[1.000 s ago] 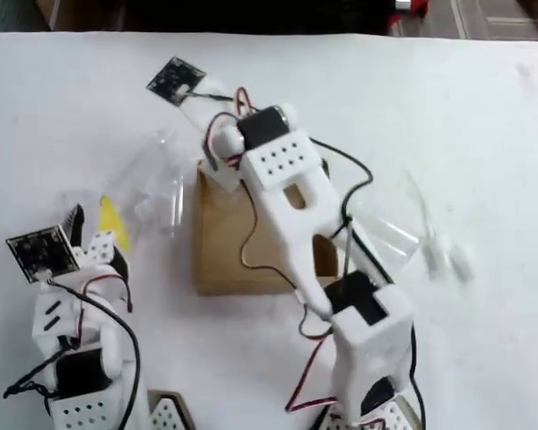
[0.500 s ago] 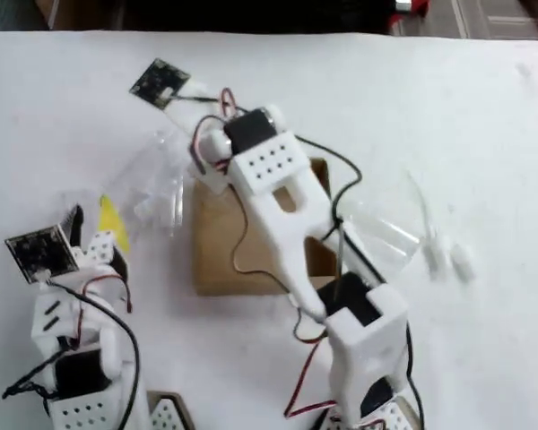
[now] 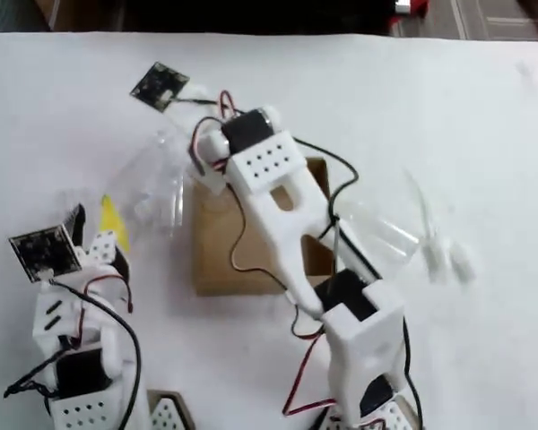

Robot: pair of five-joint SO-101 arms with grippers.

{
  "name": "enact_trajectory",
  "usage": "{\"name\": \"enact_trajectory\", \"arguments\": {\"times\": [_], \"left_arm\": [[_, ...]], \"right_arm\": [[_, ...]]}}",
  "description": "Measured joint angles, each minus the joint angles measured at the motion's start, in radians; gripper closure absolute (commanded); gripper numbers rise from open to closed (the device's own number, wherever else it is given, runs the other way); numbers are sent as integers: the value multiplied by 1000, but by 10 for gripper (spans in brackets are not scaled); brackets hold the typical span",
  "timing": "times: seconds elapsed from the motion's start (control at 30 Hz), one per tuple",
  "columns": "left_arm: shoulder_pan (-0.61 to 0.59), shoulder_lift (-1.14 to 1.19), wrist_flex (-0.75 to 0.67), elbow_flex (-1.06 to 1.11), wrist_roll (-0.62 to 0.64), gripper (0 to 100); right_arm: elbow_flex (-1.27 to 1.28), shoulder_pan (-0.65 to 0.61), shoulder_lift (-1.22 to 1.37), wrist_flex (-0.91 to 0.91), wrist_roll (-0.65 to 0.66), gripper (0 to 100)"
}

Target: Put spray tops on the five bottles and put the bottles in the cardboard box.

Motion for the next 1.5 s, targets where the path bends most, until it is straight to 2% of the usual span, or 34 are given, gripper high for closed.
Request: {"name": "enact_trajectory", "arguments": {"times": [0.6,0.67,0.83,1.13,1.3,1.5], "left_arm": [[0,0,0,0,0,866],[0,0,0,0,0,866],[0,0,0,0,0,866],[0,0,0,0,0,866],[0,0,0,0,0,866],[0,0,0,0,-3,866]], "right_arm": [[-11,0,8,0,0,979],[-11,0,8,0,0,950],[-11,0,8,0,-2,804],[-11,-3,11,0,2,803],[-11,-3,11,0,2,719],[-9,-3,-26,9,2,717]]}}
